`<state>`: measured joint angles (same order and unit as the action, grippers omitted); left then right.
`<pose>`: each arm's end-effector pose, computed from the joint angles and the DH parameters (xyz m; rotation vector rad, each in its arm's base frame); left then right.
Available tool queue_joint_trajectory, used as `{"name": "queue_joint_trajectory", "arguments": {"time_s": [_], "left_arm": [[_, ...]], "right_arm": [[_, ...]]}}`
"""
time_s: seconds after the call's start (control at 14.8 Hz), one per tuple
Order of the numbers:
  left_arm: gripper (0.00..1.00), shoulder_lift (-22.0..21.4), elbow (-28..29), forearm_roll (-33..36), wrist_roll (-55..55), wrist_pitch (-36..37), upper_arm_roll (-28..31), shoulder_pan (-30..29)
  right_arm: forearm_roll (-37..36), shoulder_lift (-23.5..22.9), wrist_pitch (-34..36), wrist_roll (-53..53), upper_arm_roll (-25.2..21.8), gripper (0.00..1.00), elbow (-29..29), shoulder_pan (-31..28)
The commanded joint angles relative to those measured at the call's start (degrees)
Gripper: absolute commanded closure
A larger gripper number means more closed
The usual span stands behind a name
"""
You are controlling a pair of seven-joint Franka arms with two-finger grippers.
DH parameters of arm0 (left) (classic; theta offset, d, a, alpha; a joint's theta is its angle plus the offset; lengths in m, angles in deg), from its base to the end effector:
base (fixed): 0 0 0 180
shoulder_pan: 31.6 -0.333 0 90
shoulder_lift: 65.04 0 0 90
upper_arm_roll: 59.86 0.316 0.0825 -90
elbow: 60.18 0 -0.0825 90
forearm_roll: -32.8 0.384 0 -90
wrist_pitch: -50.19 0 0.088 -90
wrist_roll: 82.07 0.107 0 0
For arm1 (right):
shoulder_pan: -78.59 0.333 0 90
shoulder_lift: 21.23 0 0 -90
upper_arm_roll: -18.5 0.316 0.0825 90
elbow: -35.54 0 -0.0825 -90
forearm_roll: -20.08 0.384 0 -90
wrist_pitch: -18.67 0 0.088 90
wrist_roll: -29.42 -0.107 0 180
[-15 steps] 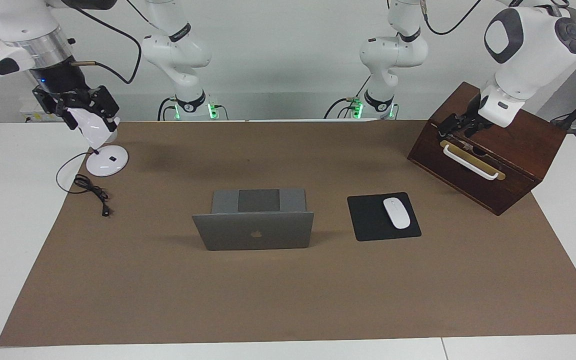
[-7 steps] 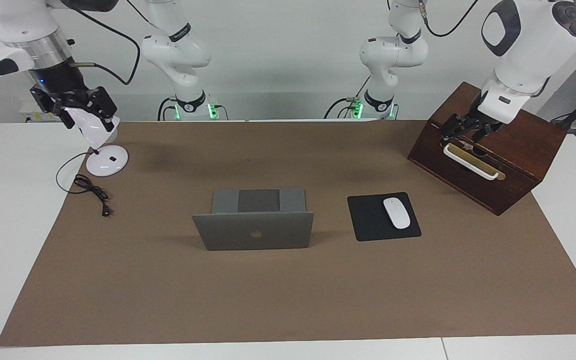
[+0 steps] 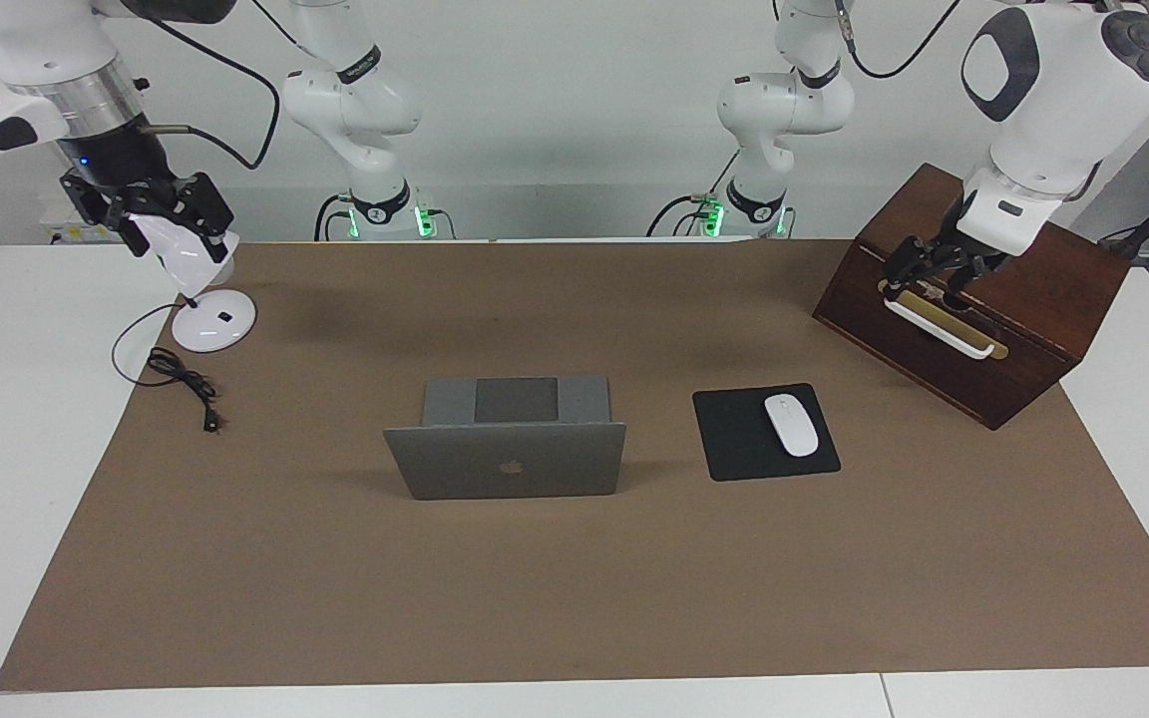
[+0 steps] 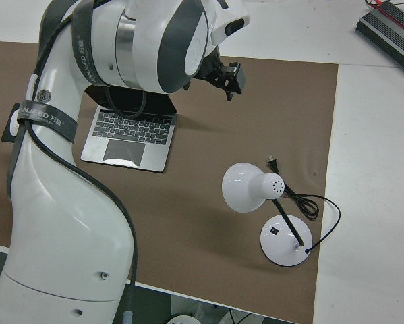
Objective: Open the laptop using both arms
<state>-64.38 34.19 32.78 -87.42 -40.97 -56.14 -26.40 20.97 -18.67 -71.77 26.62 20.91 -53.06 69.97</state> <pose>0.5563 -0.0146 0.5839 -3.1336 -0.1059 0.1057 0.5387 -0.0564 0.6612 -3.1183 0.2449 -0.1207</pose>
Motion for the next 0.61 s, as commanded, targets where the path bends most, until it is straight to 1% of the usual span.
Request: {"name": "queue_joint_trajectory", "arguments": {"time_s": [0.0, 0.27, 0.54], "left_arm": [[0.00, 1.0, -2.3, 2.2, 0.5, 1.3, -0.8, 0.5], [0.00, 0.9, -4.0, 1.7, 0.5, 4.1, 0.1, 0.2], [0.00, 0.6, -3.7, 1.6, 0.4, 3.5, -0.6, 0.1]], "right_arm": [[-1.1, 0.3, 0.7, -1.1, 1.3, 0.00, -0.3, -1.3], [-1.1, 0.3, 0.6, -1.1, 1.2, 0.00, -0.2, -1.3], [-1.1, 0.3, 0.5, -1.1, 1.2, 0.00, -0.2, -1.3]]}}
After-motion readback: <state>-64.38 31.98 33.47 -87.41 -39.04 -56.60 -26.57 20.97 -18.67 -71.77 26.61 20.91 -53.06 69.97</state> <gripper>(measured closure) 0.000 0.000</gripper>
